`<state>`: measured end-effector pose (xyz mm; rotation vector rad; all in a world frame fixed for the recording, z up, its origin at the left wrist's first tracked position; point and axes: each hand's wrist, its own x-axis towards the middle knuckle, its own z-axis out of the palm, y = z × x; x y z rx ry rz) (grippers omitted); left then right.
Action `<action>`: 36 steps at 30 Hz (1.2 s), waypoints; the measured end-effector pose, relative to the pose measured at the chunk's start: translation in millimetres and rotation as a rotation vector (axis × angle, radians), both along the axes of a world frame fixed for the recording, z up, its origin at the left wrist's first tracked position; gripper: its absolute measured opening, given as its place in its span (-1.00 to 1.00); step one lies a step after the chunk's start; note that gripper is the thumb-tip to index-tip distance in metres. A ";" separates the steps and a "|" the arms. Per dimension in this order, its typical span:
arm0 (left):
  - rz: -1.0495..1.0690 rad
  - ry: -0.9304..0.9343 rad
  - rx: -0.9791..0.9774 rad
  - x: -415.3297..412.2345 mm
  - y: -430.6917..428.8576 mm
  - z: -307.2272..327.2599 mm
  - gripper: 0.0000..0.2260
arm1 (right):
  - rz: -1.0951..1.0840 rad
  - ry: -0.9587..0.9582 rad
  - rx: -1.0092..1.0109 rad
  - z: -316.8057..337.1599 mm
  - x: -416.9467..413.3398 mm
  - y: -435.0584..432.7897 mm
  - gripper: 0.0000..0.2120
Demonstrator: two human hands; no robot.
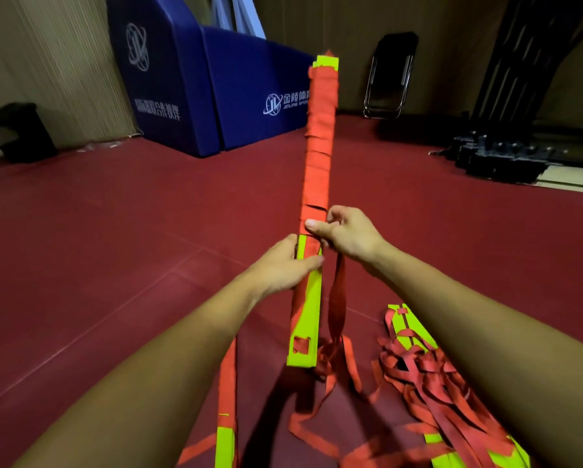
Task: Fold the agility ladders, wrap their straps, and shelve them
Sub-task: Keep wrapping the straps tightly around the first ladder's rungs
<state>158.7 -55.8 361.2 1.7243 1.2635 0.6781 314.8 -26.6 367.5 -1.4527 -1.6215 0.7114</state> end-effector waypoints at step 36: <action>0.246 -0.387 -0.268 -15.8 7.3 15.5 -0.90 | 0.128 -0.166 0.177 -0.9 9.5 -16.9 -0.88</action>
